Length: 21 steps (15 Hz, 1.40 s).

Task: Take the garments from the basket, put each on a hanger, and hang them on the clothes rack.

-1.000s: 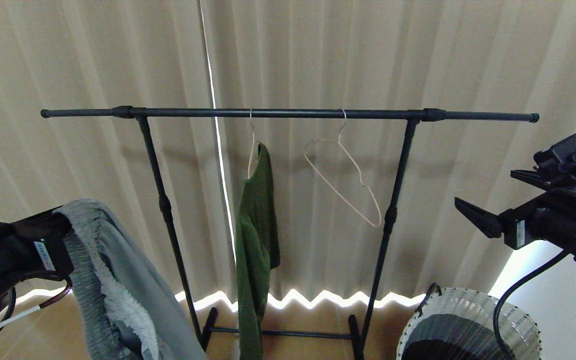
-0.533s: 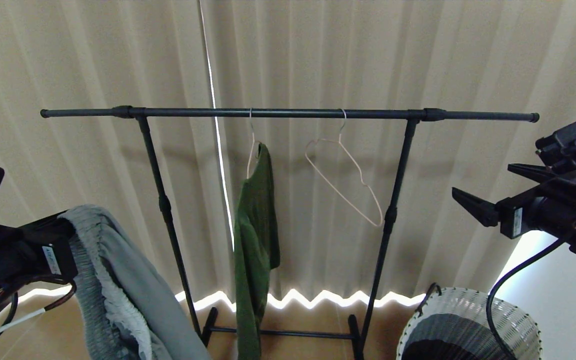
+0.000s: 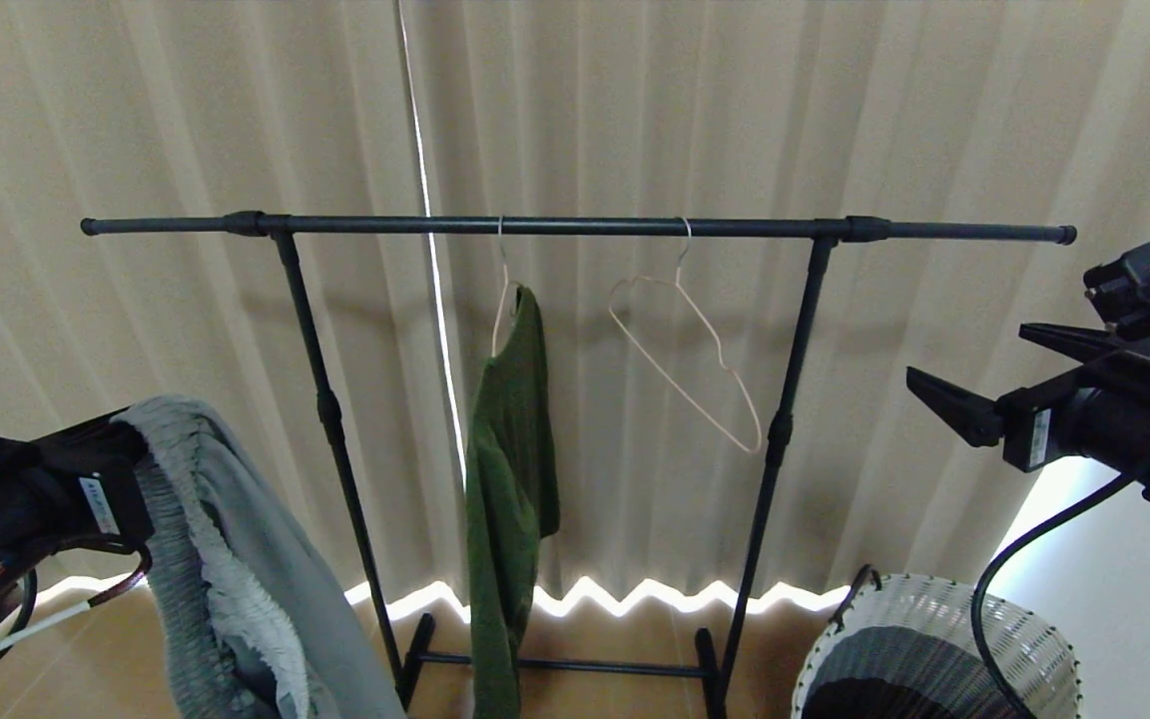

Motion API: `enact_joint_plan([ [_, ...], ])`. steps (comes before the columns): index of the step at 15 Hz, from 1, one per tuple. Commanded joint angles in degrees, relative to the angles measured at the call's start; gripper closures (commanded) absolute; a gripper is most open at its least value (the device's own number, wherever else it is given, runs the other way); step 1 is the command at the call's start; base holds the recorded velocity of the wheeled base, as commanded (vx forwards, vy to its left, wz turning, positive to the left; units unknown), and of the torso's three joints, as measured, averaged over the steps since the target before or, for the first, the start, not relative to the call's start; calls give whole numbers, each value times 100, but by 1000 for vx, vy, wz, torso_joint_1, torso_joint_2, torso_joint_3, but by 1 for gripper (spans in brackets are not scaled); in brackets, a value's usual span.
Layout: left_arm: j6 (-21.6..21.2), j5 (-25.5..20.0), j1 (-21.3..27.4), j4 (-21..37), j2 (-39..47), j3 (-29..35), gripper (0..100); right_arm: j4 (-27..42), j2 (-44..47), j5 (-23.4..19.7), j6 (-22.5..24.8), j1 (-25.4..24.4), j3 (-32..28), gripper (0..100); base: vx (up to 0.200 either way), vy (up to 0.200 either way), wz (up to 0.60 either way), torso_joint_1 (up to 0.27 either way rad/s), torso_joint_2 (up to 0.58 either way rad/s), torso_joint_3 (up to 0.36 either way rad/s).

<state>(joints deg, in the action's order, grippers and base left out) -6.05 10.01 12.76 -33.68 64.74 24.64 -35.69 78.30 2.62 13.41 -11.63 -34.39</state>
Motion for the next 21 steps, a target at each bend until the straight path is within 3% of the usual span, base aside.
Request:
enact_joint_plan([
  [1, -2, 1, -2, -7, -6, 6, 100, -8, -34, 2, 4, 3, 20, 0, 0, 0, 0, 0, 0, 0],
  [3, -2, 1, -2, -7, -14, 6, 100, -8, -43, 2, 4, -6, 29, 0, 0, 0, 0, 0, 0, 0],
  [13, -2, 1, -2, -7, -23, -38, 100, -8, -8, -25, 4, -6, 38, 0, 0, 200, 0, 4, 2, 1],
  [21, -11, 1, 7, -7, 12, -108, 100, 748, 19, 10, 4, 47, -50, 0, 0, 0, 0, 0, 0, 0],
])
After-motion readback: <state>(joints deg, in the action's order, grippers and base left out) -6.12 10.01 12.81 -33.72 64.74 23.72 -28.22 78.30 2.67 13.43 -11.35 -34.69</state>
